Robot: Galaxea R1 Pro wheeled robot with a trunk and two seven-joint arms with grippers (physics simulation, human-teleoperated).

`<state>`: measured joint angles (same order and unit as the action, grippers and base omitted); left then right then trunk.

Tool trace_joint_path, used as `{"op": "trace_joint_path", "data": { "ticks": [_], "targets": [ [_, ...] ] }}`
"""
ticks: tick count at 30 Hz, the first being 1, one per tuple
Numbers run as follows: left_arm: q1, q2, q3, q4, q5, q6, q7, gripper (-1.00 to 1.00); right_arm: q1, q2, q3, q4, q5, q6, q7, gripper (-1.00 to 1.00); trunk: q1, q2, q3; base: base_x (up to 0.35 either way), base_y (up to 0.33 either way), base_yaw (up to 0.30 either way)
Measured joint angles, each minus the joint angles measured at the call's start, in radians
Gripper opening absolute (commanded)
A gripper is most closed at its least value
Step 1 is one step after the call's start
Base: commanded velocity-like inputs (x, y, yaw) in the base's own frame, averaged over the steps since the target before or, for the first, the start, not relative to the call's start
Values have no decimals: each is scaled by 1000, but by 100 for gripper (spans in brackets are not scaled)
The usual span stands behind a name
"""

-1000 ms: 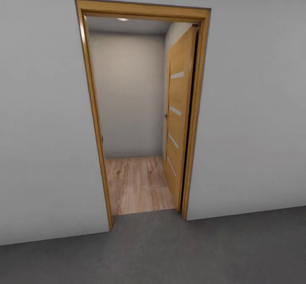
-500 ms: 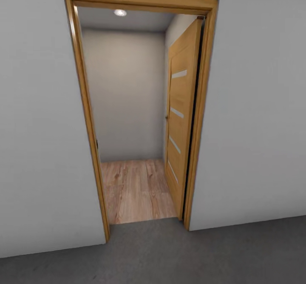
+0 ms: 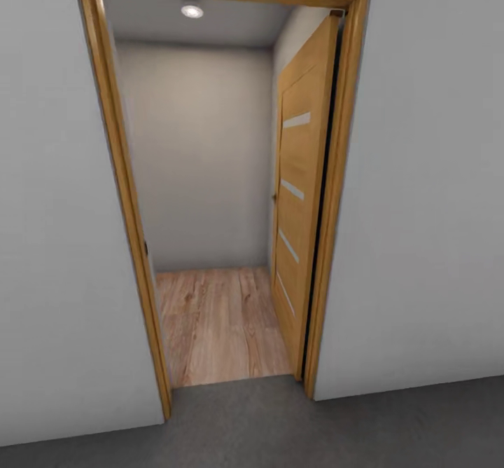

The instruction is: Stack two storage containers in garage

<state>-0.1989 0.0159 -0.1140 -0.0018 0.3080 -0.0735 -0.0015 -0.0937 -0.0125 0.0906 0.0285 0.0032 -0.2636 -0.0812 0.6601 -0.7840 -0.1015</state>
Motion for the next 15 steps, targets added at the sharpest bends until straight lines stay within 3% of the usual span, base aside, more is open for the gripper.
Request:
{"op": "trace_joint_path", "data": {
  "ticks": [15],
  "targets": [
    [-1, -2, 0, 1, -1, 0, 0, 100, 0, -4, 1, 0, 2, -2, -1, 100, 0, 0, 0, 323, -117, 253]
  ]
}}
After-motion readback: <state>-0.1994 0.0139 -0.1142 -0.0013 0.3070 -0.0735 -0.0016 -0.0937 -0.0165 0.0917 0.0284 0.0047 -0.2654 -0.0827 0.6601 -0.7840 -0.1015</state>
